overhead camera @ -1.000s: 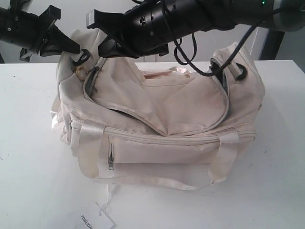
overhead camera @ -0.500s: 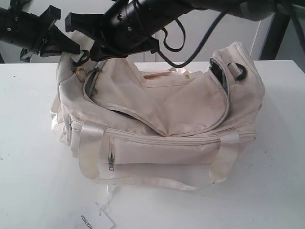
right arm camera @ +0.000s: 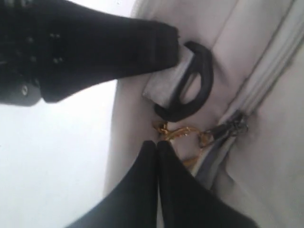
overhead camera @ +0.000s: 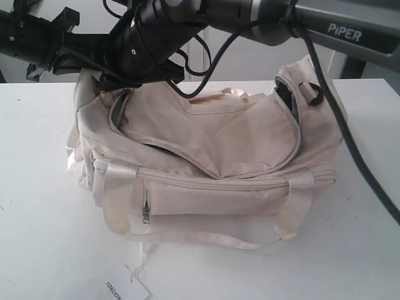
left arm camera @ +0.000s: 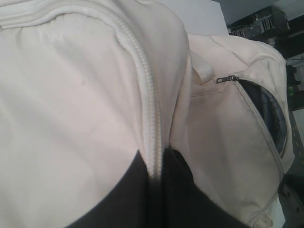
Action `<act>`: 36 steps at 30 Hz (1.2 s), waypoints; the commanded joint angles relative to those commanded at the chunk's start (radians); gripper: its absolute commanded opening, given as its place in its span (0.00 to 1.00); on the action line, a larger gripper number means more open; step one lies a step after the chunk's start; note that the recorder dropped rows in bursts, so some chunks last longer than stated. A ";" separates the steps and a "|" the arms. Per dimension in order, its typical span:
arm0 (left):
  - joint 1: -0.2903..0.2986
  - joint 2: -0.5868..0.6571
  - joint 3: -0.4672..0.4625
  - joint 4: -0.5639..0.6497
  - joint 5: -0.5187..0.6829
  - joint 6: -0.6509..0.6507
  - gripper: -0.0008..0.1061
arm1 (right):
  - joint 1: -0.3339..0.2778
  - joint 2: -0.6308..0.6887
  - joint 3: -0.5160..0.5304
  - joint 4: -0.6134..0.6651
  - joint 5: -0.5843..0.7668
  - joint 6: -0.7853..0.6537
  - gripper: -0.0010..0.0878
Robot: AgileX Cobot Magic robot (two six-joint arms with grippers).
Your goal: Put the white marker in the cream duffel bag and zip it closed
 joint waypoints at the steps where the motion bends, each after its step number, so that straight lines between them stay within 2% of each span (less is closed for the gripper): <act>1: 0.000 0.000 0.000 0.000 0.000 0.000 0.01 | 0.000 0.000 0.000 0.000 -0.007 0.002 0.01; 4: 0.000 0.000 0.000 0.000 0.000 0.000 0.01 | 0.000 0.002 0.000 0.002 -0.004 0.009 0.06; 11: 0.000 0.000 0.000 0.000 0.000 0.000 0.01 | 0.000 0.016 0.000 0.006 -0.004 0.034 0.31; 14: 0.000 0.000 0.000 0.000 0.000 0.000 0.01 | 0.000 0.020 0.000 0.006 -0.005 0.056 0.36; 30: 0.000 0.000 0.000 0.007 0.002 0.000 0.01 | 0.000 0.077 0.000 0.004 -0.001 0.135 0.36; 32: 0.000 0.000 0.000 0.010 0.002 0.000 0.01 | 0.000 0.077 0.000 0.004 0.007 0.135 0.32; 36: 0.000 0.000 0.000 0.025 0.002 0.000 0.01 | 0.000 0.077 0.000 0.000 0.034 0.133 0.13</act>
